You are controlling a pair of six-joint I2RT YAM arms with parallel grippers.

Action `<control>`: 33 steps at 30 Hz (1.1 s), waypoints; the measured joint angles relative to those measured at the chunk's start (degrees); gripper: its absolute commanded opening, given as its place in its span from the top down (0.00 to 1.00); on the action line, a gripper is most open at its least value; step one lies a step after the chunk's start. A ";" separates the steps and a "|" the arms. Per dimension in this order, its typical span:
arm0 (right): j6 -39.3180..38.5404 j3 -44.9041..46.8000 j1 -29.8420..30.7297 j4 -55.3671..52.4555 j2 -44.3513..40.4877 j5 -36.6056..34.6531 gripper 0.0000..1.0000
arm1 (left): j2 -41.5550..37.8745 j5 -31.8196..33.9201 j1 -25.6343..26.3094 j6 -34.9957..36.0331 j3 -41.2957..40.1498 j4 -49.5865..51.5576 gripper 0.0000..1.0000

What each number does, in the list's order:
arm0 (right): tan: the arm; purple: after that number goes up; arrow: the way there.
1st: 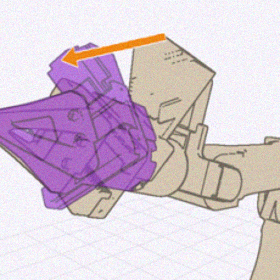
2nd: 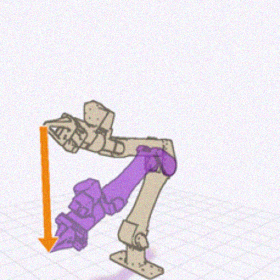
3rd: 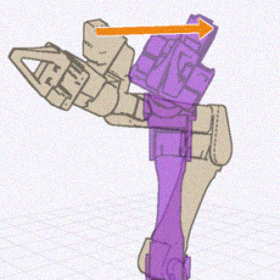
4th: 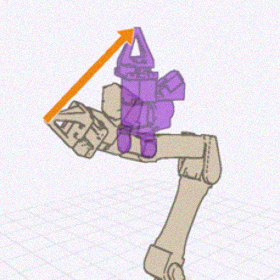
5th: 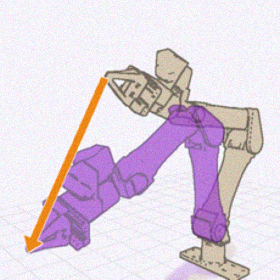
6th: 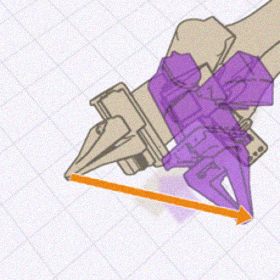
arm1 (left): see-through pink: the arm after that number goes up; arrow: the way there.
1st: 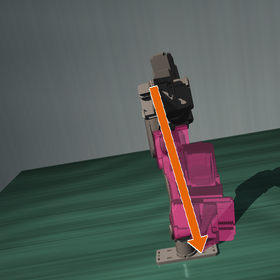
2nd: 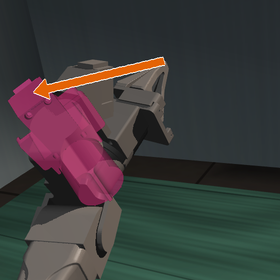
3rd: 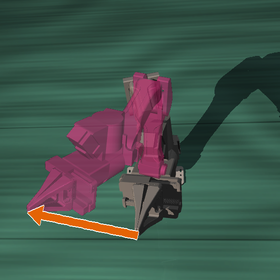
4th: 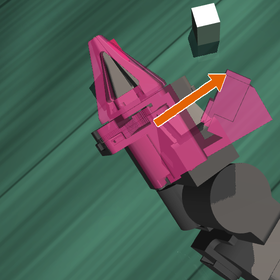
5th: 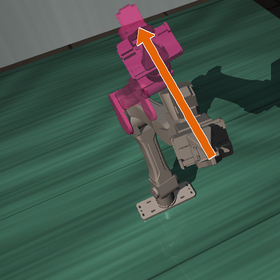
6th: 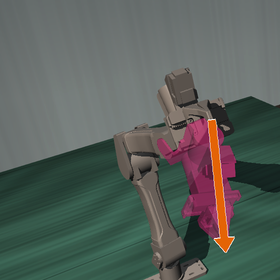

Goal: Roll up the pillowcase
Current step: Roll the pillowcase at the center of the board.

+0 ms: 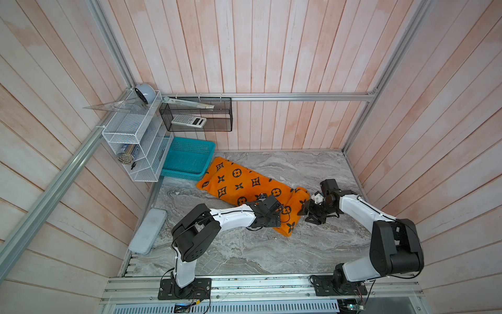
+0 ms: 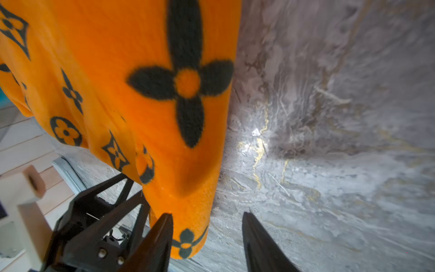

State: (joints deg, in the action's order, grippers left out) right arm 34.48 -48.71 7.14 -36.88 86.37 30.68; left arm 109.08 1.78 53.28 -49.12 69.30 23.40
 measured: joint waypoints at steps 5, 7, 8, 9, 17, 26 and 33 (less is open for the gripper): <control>1.11 1.27 0.98 4.87 3.28 1.03 0.47 | 0.00 -0.02 0.00 -0.02 -0.04 -0.02 0.07; 1.86 1.84 1.64 7.63 4.92 1.40 0.47 | 0.00 -0.04 -0.02 -0.02 -0.04 -0.04 0.07; 2.19 2.19 2.01 8.96 5.84 1.51 0.49 | 0.00 -0.04 -0.02 -0.02 -0.04 -0.04 0.07; 2.64 2.38 2.23 10.05 6.54 2.51 0.52 | 0.00 -0.07 -0.02 0.02 -0.09 -0.04 0.07; 4.48 3.91 3.17 15.06 7.34 2.43 0.91 | -1.33 -0.76 -1.16 -0.22 -1.77 -0.83 0.03; 3.32 7.76 -1.77 6.95 -3.89 -6.91 1.00 | -7.39 1.14 -5.55 -0.33 -5.73 1.53 0.01; -1.07 3.74 -4.50 -3.98 -5.16 -10.27 0.90 | -9.57 1.73 -6.99 0.04 -9.01 1.46 0.01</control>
State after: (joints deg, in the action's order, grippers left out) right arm 33.41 -44.97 2.63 -40.86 81.21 20.40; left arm 99.50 3.51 46.28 -49.08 60.29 24.86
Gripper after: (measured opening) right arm 0.106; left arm 0.987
